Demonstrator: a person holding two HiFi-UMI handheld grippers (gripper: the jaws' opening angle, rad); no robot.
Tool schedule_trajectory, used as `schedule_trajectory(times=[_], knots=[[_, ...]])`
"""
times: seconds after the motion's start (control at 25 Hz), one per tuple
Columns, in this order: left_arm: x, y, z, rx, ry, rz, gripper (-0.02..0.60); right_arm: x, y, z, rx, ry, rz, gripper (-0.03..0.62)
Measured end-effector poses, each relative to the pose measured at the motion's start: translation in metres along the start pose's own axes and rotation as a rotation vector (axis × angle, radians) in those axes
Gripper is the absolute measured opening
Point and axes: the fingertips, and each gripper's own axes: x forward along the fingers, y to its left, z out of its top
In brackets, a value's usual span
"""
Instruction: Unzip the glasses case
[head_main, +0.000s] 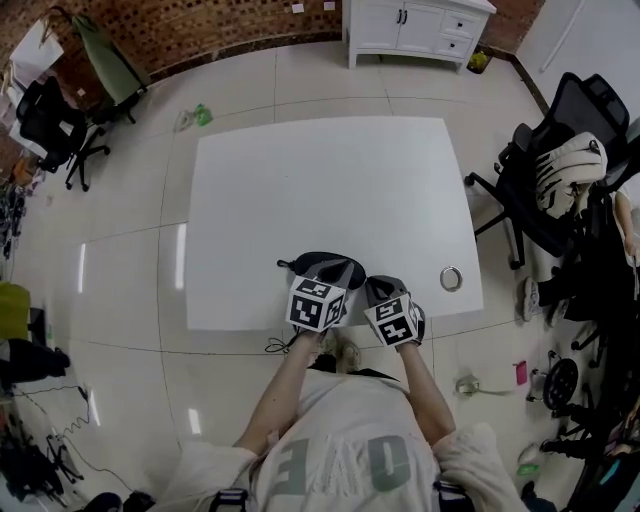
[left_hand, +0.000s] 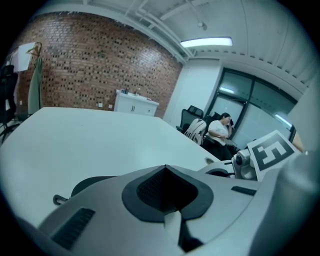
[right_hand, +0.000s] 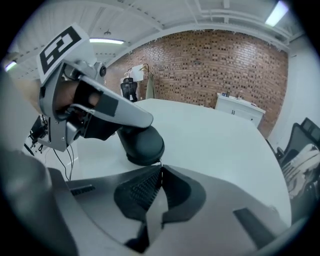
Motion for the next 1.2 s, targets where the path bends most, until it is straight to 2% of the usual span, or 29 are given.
schedule_trajectory(times=[0.36,0.4,0.52,0.56,0.6,0.72,0.8,0.88,0.96,1.2], knots=[[0.001,0.001,0.002,-0.024,-0.002,-0.015,0.003,0.015,-0.012,0.013,-0.206,0.035,0.069,0.000],[-0.001,0.003,0.003,-0.028,-0.010,-0.007,0.003,0.014,-0.013,0.013,-0.184,0.033,0.049,0.000],[-0.012,0.011,0.004,-0.052,-0.039,0.037,0.003,0.002,-0.017,0.001,0.015,0.014,-0.062,0.000],[-0.016,0.012,0.005,-0.055,-0.047,0.048,0.003,-0.003,-0.011,-0.004,0.053,0.007,-0.069,0.000],[-0.019,0.013,0.007,-0.054,-0.054,0.055,0.003,-0.007,0.001,-0.006,0.046,0.002,-0.056,0.000],[-0.028,0.011,0.009,-0.042,-0.070,0.066,0.003,-0.017,0.047,-0.003,-0.061,-0.016,0.029,0.000],[-0.031,0.006,0.009,-0.002,-0.071,0.070,0.003,-0.020,0.064,0.002,-0.105,-0.033,0.052,0.000],[-0.030,0.000,0.009,0.055,-0.059,0.072,0.003,-0.021,0.071,0.007,-0.144,-0.040,0.052,0.000],[-0.025,-0.005,0.007,0.078,-0.042,0.067,0.003,-0.020,0.074,0.008,-0.144,-0.041,0.059,0.000],[-0.008,-0.011,0.002,0.049,-0.002,0.009,0.003,-0.018,0.067,0.004,-0.143,-0.028,0.051,0.000]])
